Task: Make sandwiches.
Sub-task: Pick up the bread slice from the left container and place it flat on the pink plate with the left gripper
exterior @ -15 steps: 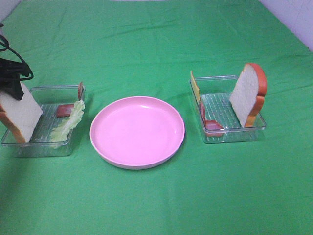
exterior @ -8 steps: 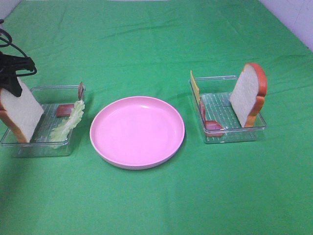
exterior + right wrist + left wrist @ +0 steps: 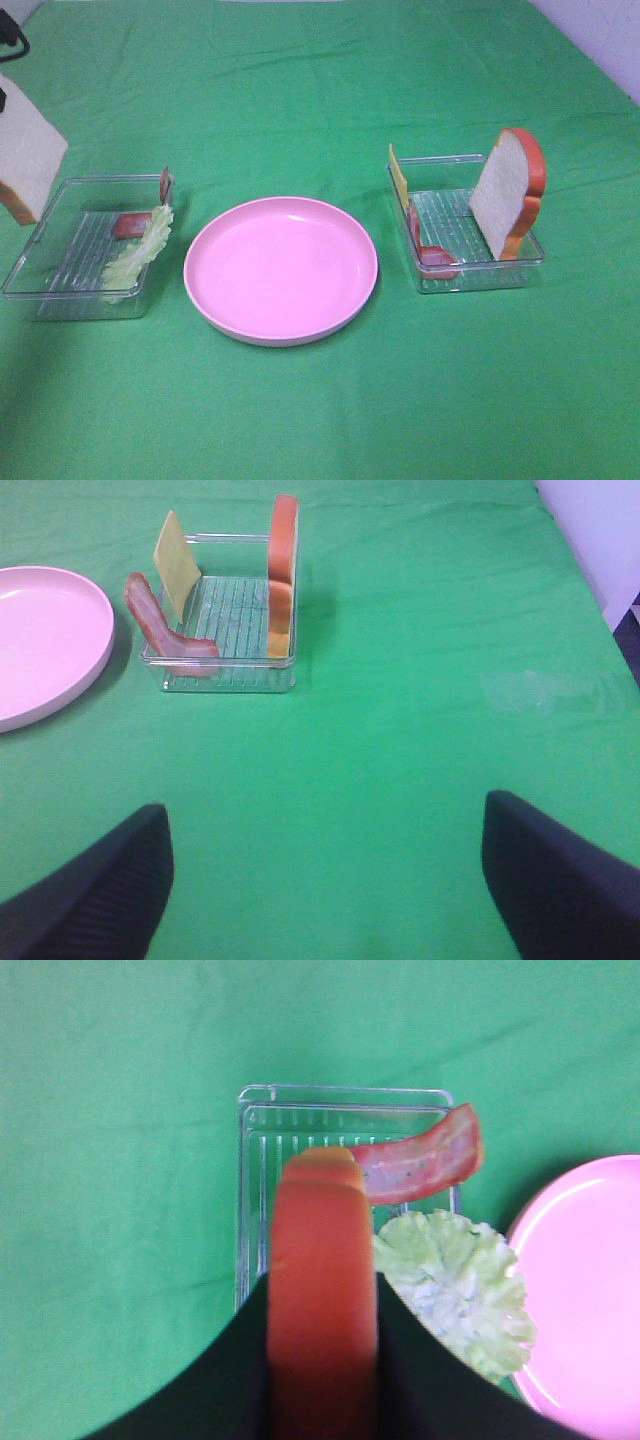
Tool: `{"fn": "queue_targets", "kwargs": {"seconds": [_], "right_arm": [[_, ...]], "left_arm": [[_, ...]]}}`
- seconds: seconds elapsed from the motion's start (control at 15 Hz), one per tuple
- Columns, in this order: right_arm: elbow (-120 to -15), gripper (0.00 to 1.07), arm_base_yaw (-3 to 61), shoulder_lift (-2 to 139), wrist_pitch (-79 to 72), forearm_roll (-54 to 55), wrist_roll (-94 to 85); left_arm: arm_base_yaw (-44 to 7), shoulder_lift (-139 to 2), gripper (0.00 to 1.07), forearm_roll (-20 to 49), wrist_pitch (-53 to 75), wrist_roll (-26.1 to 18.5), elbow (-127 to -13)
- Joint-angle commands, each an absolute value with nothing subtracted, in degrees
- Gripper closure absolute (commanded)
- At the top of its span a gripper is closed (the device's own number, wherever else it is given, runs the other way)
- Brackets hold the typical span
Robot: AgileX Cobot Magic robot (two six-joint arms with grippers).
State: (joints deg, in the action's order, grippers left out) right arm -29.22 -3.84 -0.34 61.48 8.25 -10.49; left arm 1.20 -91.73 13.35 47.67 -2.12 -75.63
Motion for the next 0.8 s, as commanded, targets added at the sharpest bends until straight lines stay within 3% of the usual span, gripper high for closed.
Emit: {"fn": "queue_targets", "kwargs": {"seconds": [0.07, 0.2, 0.33, 0.47, 0.8], "right_arm": [[-29.0, 0.28, -4.2, -1.2, 61.0, 8.1, -10.8], [-29.0, 0.28, -4.2, -1.2, 61.0, 8.1, -10.8], [-29.0, 0.28, -4.2, -1.2, 61.0, 8.1, -10.8], [-29.0, 0.28, -4.2, -1.2, 61.0, 8.1, -10.8], [-29.0, 0.28, -4.2, -1.2, 61.0, 8.1, -10.8]], "left_arm": [[0.9, -84.4, 1.07, 15.8, 50.6, -3.0, -75.9], [0.8, -79.6, 1.07, 25.2, 51.1, -3.7, -75.9], [-1.3, -79.8, 1.07, 31.8, 52.0, -10.6, -75.9], [-4.9, -81.6, 1.07, 36.6, 51.7, -13.3, -75.7], [-14.7, -92.0, 1.07, 39.5, 48.1, -13.3, -75.7]]}}
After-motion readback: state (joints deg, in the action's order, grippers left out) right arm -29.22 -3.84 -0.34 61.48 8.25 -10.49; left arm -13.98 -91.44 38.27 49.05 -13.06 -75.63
